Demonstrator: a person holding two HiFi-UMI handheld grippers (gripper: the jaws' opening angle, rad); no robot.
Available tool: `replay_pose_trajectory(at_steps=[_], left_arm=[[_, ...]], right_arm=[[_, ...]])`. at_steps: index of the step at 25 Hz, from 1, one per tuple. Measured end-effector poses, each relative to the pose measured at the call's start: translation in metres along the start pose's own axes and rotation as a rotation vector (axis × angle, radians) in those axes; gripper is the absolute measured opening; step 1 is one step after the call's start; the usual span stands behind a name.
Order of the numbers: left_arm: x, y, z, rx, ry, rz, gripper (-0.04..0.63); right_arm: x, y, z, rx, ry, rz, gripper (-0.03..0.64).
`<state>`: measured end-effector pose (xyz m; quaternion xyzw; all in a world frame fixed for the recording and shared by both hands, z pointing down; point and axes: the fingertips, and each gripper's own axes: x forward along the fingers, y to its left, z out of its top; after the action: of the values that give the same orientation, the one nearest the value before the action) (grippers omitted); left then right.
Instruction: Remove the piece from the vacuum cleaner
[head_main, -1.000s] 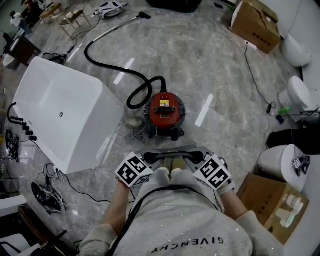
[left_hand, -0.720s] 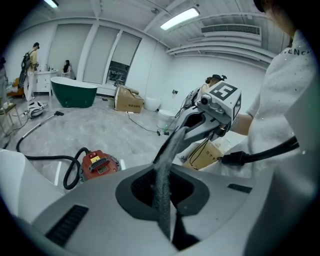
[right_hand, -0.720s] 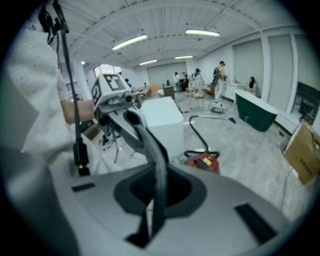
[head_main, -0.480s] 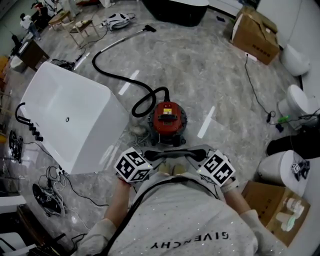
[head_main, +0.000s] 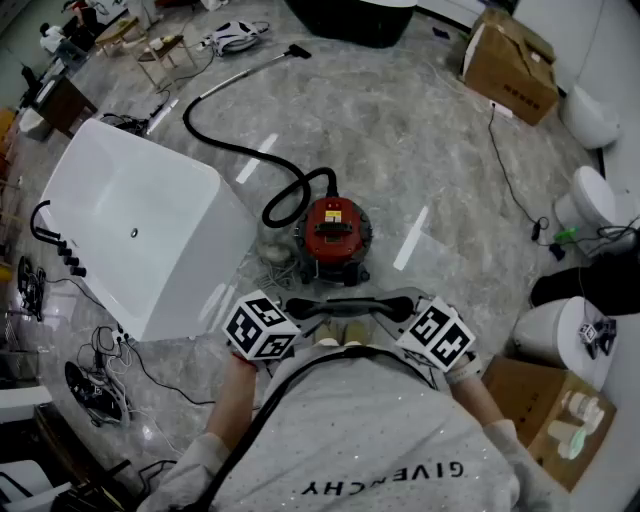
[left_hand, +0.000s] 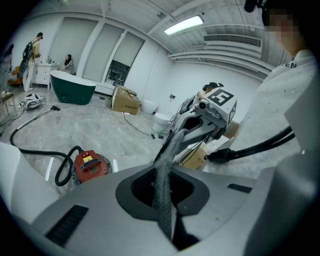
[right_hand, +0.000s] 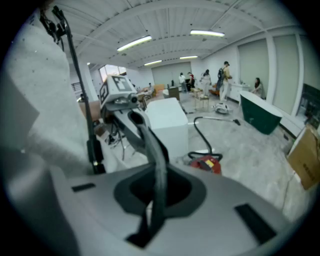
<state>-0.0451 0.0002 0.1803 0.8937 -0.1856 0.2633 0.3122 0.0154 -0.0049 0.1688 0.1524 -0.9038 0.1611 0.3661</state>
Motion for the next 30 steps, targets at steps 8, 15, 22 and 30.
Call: replay_pose_trajectory(at_steps=[8, 15, 22, 30], left_arm=[[0.0, 0.002, -0.008, -0.04, 0.007, -0.019, 0.035], [0.002, 0.002, -0.018, -0.063, 0.029, -0.032, 0.035], [0.001, 0.006, -0.019, -0.063, 0.035, -0.039, 0.035], [0.002, 0.005, -0.019, -0.068, 0.034, -0.049, 0.035]], right_arm=[[0.006, 0.005, -0.003, 0.009, 0.002, 0.023, 0.026], [0.012, 0.01, -0.01, 0.027, 0.02, 0.024, 0.026], [0.015, 0.011, -0.009, 0.032, 0.017, 0.012, 0.026], [0.014, 0.012, -0.01, 0.031, 0.036, 0.007, 0.026]])
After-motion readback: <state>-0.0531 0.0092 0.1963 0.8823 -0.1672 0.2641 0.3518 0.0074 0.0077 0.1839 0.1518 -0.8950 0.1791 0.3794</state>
